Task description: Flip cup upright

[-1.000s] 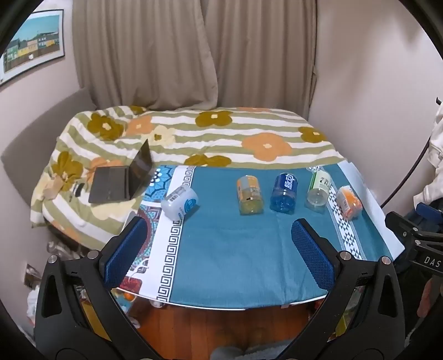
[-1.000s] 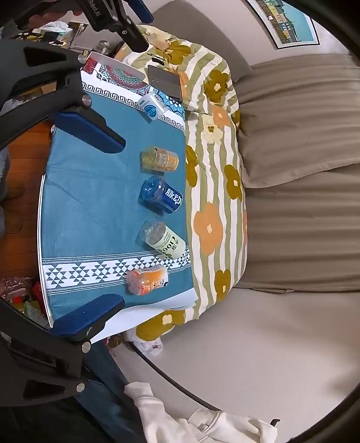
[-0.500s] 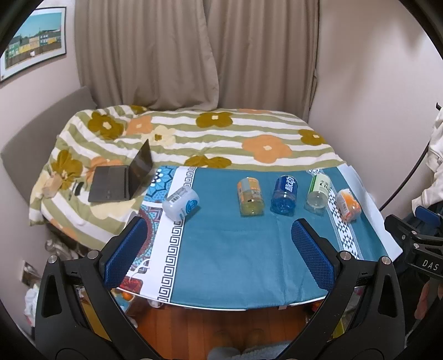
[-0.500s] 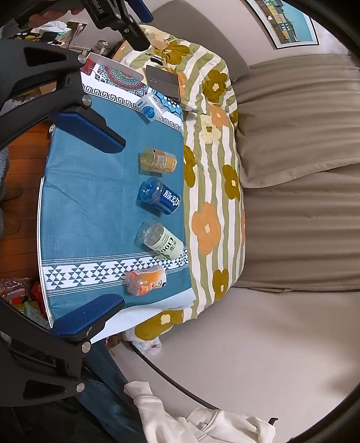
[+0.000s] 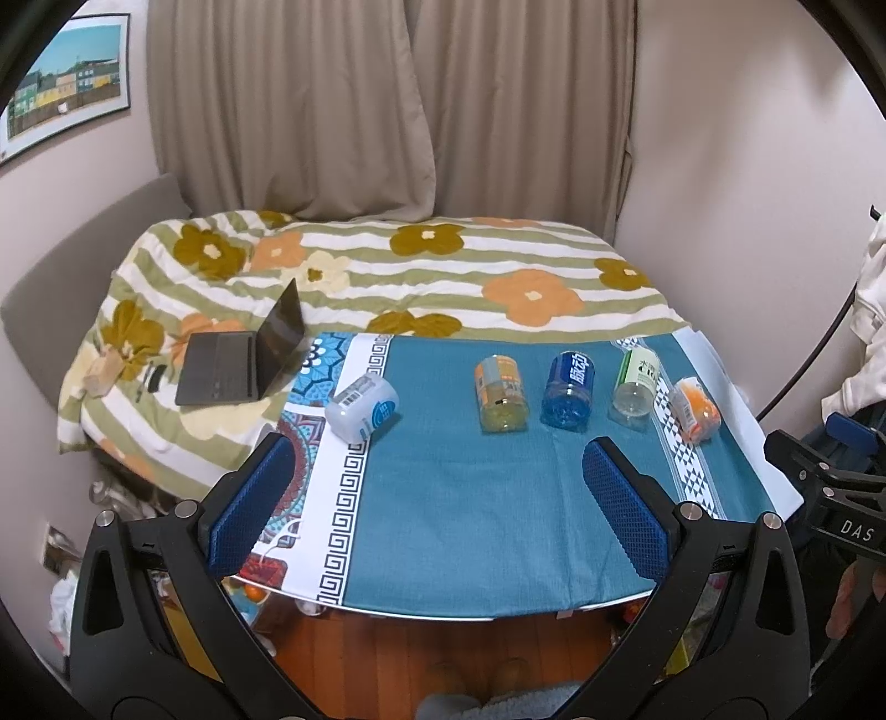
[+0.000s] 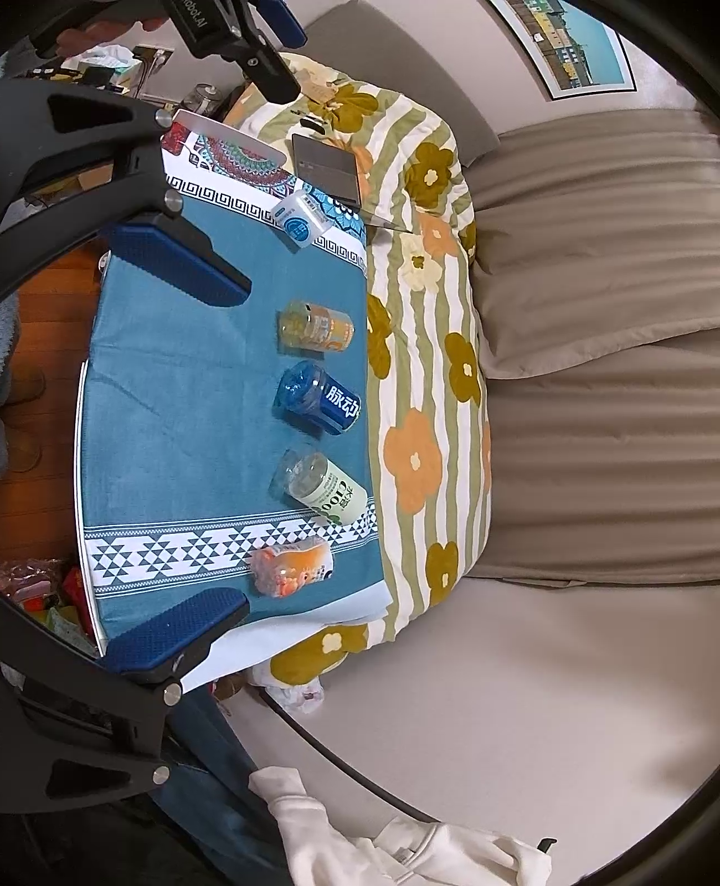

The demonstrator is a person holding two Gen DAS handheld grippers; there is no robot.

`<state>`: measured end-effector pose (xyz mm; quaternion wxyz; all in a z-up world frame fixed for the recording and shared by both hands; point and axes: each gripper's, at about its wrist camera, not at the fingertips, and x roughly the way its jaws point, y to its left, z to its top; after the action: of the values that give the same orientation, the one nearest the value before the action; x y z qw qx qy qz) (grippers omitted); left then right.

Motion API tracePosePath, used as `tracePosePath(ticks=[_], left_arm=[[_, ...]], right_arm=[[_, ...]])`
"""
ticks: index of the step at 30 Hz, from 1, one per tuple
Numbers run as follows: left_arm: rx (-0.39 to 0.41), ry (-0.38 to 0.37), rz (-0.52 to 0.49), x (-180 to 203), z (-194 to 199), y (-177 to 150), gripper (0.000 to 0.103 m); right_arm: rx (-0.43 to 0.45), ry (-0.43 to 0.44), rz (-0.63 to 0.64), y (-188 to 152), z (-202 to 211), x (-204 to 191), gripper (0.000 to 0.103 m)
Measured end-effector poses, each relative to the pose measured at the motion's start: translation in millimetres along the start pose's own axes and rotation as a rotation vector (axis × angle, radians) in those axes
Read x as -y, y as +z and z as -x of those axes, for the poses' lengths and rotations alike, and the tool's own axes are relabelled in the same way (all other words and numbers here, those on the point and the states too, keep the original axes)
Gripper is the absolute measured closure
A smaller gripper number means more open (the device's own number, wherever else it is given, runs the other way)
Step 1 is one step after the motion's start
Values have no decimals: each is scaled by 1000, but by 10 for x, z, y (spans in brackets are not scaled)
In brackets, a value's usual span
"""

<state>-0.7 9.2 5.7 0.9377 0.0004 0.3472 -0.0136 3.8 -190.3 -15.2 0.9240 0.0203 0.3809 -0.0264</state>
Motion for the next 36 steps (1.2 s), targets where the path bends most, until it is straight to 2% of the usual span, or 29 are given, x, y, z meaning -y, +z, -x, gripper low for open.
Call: tracePosePath(ticks=[36], left_arm=[[-12,-52,-17,-41,-5,32,0]], right_arm=[[2,-3,-11,-67,-10,27,1]])
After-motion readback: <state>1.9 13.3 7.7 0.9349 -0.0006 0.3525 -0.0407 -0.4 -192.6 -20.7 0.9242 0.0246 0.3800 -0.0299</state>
